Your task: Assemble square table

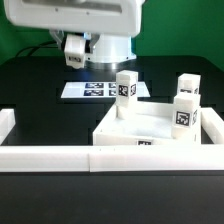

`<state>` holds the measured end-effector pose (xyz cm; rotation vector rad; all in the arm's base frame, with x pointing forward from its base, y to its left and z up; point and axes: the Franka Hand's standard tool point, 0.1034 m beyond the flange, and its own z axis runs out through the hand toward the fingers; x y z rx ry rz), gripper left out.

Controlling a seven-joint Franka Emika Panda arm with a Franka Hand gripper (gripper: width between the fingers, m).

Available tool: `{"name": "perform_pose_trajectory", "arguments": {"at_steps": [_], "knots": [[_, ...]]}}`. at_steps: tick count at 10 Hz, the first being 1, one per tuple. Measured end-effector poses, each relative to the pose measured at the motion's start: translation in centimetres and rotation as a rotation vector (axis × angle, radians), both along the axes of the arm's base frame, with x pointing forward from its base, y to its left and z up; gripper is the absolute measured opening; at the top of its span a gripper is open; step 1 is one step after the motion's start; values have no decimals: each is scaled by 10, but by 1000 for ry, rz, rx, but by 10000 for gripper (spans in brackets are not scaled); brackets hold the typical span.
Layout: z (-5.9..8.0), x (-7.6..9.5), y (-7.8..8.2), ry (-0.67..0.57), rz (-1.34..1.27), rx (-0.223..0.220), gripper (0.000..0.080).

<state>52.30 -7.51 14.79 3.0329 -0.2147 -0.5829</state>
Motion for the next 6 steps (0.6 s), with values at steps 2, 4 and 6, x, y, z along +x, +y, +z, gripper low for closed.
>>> {"name": "perform_pose_trajectory", "arguments": {"at_steps": [2, 4, 6], "knots": [[-5, 11, 1, -202, 19, -15, 291], [-8, 16, 3, -362, 30, -31, 291], [-18, 42, 32, -635, -20, -57, 291]]}}
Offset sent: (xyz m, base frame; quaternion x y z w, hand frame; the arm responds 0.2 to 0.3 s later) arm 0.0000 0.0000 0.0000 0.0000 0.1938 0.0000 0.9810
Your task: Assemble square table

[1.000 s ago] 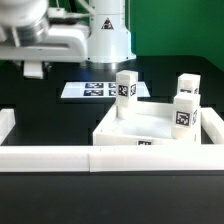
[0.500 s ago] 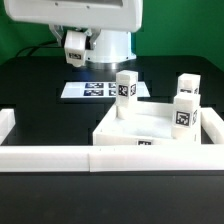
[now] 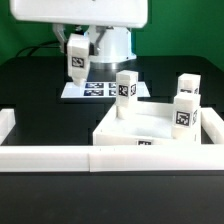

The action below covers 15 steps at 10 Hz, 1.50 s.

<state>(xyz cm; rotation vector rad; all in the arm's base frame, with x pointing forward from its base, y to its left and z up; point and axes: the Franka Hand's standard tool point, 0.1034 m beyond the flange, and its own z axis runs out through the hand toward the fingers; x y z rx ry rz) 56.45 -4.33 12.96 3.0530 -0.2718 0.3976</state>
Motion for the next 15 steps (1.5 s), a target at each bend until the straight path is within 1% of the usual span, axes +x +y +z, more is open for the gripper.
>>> {"name": "perform_pose_trajectory", "arguments": {"at_steps": [1, 2, 3, 4, 5, 6, 7, 8, 9, 10, 11, 13, 14, 15], "knots": [[-2, 18, 6, -132, -16, -13, 291], [5, 24, 16, -161, -27, 6, 291], [12, 32, 36, -286, -31, 6, 291], [8, 29, 33, -345, -5, -28, 291], [4, 27, 32, -317, -8, -23, 291], [5, 28, 33, -320, -6, -23, 291], [5, 28, 30, -318, 11, -33, 291], [6, 28, 12, -313, 38, -56, 291], [6, 29, -3, -302, 57, -57, 291], [2, 28, -4, -300, 56, -33, 291], [-3, 27, 3, -314, 55, -20, 291], [-16, 22, 19, -323, 65, -14, 291], [-18, 21, 27, -320, 67, -9, 291], [-20, 20, 30, -318, 73, -9, 291]]}}
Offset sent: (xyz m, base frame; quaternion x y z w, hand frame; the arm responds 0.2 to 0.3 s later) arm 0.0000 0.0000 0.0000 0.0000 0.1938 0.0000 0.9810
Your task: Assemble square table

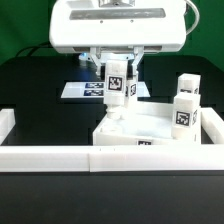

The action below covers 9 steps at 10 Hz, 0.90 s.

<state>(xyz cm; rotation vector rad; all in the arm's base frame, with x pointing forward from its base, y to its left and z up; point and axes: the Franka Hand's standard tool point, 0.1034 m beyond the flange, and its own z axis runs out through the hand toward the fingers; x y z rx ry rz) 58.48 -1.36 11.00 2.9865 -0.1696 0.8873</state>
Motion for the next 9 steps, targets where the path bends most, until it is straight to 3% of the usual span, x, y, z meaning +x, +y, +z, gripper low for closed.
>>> {"name": "perform_pose_trajectory", "arguments": {"at_steps": [5, 9], "knots": [[-20, -6, 2, 26, 12, -9, 291], [-21, -6, 1, 18, 11, -13, 291]]}}
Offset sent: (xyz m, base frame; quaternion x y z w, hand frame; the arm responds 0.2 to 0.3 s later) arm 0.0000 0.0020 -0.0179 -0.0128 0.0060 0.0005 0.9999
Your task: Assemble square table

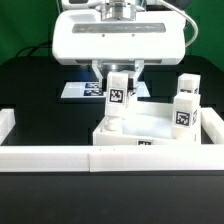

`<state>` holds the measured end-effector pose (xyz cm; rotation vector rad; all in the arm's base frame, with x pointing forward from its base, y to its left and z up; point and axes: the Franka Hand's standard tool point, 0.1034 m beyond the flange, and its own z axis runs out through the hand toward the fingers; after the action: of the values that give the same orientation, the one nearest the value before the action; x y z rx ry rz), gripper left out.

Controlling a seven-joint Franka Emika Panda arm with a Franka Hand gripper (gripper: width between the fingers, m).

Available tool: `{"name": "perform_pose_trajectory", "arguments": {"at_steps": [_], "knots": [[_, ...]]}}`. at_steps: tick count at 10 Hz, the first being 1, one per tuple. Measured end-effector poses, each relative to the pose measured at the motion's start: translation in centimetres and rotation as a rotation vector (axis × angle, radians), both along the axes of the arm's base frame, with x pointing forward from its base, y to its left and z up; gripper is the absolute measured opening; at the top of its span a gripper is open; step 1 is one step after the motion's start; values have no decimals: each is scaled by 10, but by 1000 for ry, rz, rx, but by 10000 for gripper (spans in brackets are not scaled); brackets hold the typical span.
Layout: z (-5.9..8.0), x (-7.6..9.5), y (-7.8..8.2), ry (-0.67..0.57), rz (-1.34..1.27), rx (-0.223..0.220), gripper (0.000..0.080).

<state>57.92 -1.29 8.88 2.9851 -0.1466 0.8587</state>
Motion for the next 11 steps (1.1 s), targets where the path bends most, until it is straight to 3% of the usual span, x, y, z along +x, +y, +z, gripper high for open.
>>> {"name": "perform_pose_trajectory", "arguments": {"at_steps": [11], "knots": [[-14, -3, -2, 26, -7, 0, 291]]}}
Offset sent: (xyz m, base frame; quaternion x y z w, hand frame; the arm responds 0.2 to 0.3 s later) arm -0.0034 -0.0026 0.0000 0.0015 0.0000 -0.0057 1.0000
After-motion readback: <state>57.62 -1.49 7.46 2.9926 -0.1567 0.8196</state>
